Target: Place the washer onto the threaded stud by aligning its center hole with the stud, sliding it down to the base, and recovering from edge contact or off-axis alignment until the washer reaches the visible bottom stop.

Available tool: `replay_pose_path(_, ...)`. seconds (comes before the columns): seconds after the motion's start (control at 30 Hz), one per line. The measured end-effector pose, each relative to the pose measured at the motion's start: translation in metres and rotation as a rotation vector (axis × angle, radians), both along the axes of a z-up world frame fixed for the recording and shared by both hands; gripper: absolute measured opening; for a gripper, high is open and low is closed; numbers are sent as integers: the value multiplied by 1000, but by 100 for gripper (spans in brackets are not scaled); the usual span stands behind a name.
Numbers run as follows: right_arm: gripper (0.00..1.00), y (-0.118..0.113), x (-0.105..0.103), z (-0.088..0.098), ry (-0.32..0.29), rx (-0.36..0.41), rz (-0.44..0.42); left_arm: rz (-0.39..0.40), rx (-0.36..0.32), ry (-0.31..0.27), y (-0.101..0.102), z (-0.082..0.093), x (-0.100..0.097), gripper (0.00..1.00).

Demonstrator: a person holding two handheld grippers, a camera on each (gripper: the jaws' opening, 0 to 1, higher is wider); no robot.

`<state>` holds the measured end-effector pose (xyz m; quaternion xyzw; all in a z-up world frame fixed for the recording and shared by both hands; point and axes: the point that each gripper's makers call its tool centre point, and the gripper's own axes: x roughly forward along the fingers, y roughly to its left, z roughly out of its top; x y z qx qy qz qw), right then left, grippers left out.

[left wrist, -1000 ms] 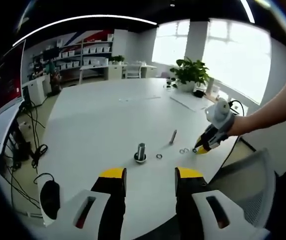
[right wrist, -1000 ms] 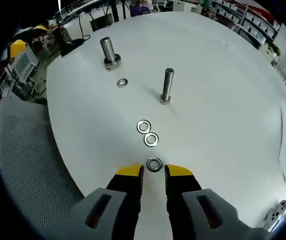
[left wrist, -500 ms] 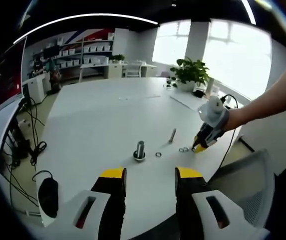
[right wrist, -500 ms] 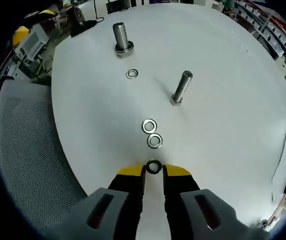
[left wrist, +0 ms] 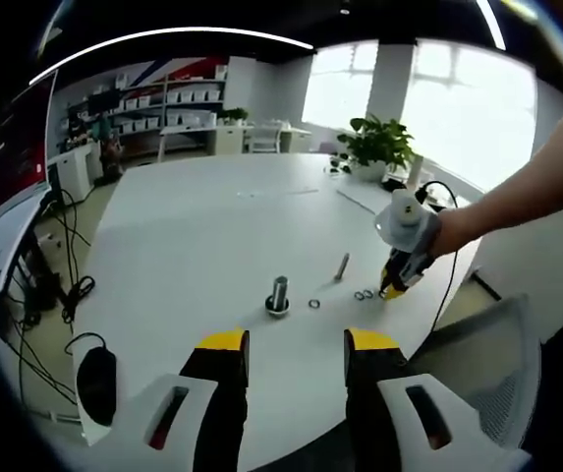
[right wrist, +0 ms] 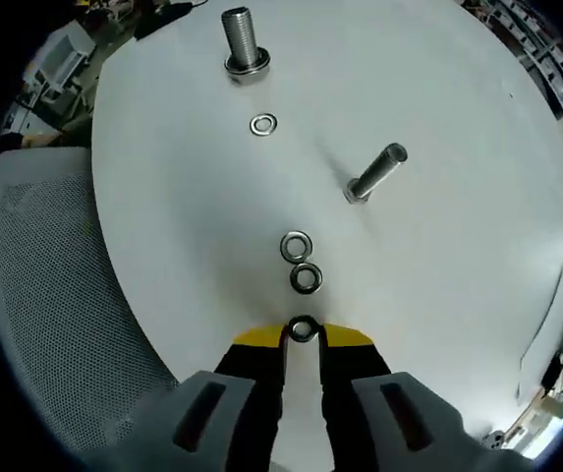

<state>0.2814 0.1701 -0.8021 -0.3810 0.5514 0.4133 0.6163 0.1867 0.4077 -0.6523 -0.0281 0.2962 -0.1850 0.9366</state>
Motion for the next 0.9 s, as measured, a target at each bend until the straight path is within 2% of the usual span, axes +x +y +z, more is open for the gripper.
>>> replay_pose_path(0.1, 14, 0, 0, 0, -19, 45, -45, 5, -1, -3, 1, 1, 0, 37)
replay_pose_path(0.2, 13, 0, -1, 1, -83, 97, -67, 19, -18, -2, 3, 3, 0, 37)
replay_pose_path(0.3, 13, 0, -2, 2, -98, 167, -142, 27, -21, -5, 5, 4, 0, 37)
replay_pose_path(0.5, 13, 2, -2, 3, -95, 181, -156, 24, -17, 3, 5, 2, -1, 37)
replay_pose_path(0.6, 13, 5, -2, 5, -86, 205, -194, 19, -12, 3, 5, 2, -2, 37)
replay_pose_path(0.77, 13, 12, -1, 16, -104, 221, -177, 10, -6, 0, 3, 3, -1, 37)
replay_pose_path(0.9, 13, 21, 8, 27, -113, 244, -173, 16, -11, -2, 5, 4, 0, 37)
